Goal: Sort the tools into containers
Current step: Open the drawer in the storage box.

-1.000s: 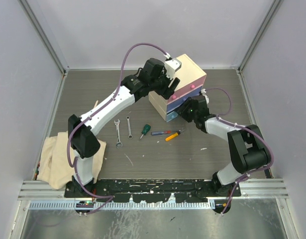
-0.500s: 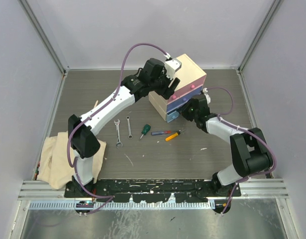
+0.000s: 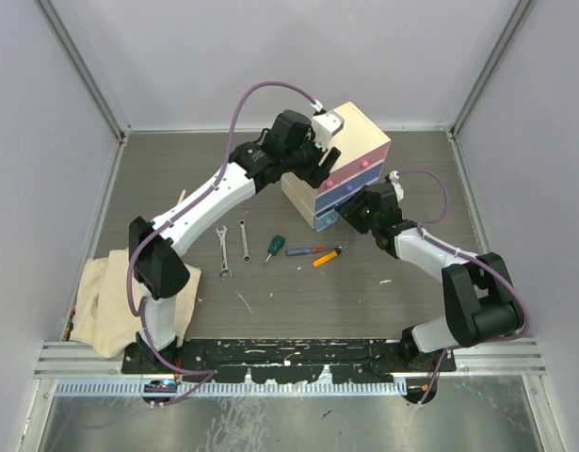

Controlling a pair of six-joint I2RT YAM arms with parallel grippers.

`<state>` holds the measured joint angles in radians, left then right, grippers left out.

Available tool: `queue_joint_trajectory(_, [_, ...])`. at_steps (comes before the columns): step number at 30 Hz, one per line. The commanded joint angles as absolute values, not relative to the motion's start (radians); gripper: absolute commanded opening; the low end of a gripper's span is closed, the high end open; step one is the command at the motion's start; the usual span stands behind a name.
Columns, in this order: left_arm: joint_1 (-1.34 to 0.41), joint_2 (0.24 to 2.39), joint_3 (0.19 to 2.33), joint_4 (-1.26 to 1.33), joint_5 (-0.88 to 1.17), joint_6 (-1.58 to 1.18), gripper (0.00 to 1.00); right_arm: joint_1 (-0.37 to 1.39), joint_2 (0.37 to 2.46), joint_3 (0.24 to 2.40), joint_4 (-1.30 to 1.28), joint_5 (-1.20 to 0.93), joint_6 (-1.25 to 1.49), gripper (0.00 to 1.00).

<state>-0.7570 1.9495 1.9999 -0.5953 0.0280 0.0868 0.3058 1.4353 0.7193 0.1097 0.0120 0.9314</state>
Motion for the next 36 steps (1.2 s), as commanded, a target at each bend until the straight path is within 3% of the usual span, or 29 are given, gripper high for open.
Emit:
queue_joint_trajectory(1, [-0.744, 1.944, 1.978, -0.653, 0.003, 0.083, 0.69, 0.304, 1.437, 0.739, 0.195, -0.017, 0.977, 0.49])
queue_joint_trajectory(13, [-0.745, 1.947, 1.981, -0.655, 0.003, 0.084, 0.69, 0.306, 1.524, 0.779, 0.201, -0.037, 0.997, 0.52])
queue_joint_trajectory(36, [-0.745, 1.948, 1.981, -0.655, 0.008, 0.083, 0.69, 0.314, 1.595, 0.826, 0.151, -0.038, 0.983, 0.46])
